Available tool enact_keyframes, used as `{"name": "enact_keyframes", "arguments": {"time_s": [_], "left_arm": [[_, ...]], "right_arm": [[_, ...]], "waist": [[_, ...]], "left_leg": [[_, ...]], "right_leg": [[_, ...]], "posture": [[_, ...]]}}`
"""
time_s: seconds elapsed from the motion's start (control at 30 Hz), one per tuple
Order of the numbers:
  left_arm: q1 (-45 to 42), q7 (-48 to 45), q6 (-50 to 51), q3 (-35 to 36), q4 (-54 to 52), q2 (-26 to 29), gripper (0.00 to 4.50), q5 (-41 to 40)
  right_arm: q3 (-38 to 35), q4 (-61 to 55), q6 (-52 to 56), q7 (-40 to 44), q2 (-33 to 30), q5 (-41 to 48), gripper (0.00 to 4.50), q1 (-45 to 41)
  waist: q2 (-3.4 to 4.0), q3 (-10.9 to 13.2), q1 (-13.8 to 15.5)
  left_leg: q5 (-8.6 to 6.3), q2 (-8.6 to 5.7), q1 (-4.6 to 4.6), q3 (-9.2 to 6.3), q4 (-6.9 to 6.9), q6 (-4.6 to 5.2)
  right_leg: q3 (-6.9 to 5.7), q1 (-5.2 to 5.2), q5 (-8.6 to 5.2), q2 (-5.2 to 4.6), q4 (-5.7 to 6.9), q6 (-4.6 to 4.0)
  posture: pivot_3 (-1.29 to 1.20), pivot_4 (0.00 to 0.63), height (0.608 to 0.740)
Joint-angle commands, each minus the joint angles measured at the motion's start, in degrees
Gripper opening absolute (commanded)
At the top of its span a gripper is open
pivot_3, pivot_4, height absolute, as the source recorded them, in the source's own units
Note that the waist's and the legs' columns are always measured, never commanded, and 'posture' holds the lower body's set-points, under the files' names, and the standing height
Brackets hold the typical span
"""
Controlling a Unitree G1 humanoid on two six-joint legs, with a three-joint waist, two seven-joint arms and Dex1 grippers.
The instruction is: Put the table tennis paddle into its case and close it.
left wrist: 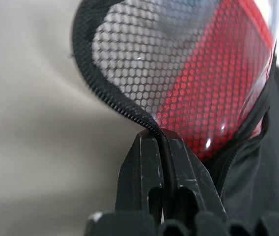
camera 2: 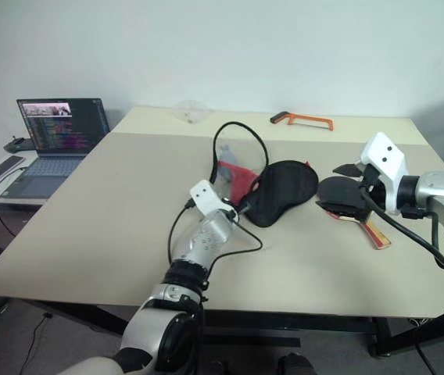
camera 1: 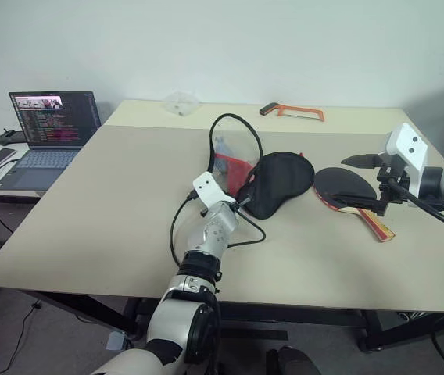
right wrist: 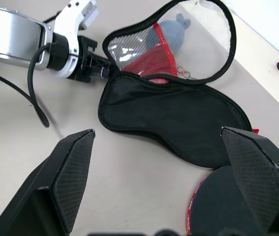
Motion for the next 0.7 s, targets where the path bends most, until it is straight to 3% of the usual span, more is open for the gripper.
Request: {"name": "enact_keyframes", "arguments": {"time_s": [0.03, 0.3, 0.7], "left_arm": [[-2.0, -0.7, 3.8, -1.0, -5.3, -12.3, 0.96, -2.9], [3.4, 3.8, 10.2, -0.5, -15.4, -5.6, 3.66, -2.2], [11.2, 13.6, 21.4, 4.0, -30.8, 2.0, 3.66, 3.0]], "right_arm": [[-1.4, -2.0, -0.4, -0.8, 0.0, 0.7, 4.50, -0.6], [-0.2, -1.5, -0.6, -1.4, 2.0, 0.7, 4.50, -1.2], [2.3, -0.5, 0.4, -2.5, 6.9, 0.8, 4.50, -2.3]], "waist": [[0.00, 0.0, 0.0], [-0.01, 0.0, -0.1], [-0.01, 0.0, -0.1]], "left_leg": [[0.00, 0.00, 0.00, -0.01, 0.00, 0.00], [0.01, 0.02, 0.01, 0.02, 0.00, -0.03], [0.02, 0.04, 0.07, 0.09, -0.01, -0.05]], "right_leg": [[0.00, 0.00, 0.00, 0.00, 0.00, 0.00], [0.04, -0.01, 0.00, 0.00, 0.00, 0.00], [0.16, -0.02, 0.00, 0.03, 0.05, 0.00]], "posture": [[0.00, 0.150, 0.740], [0.00, 0.150, 0.740], [0.00, 0.150, 0.740]]}}
